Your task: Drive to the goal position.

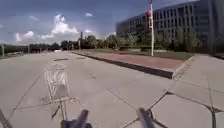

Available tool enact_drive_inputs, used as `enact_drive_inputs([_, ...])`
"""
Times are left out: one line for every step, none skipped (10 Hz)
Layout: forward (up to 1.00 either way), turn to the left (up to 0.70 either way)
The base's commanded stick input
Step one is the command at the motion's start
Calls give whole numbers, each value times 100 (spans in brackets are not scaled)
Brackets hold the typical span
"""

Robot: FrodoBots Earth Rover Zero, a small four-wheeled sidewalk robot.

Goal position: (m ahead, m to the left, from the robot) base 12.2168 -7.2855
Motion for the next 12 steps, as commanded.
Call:
enact_drive_inputs([0, -45])
enact_drive_inputs([0, -45])
enact_drive_inputs([0, -45])
enact_drive_inputs([0, -45])
enact_drive_inputs([0, -45])
enact_drive_inputs([0, -45])
enact_drive_inputs([0, -45])
enact_drive_inputs([0, -45])
enact_drive_inputs([0, -45])
enact_drive_inputs([0, -45])
enact_drive_inputs([0, -45])
enact_drive_inputs([0, -45])
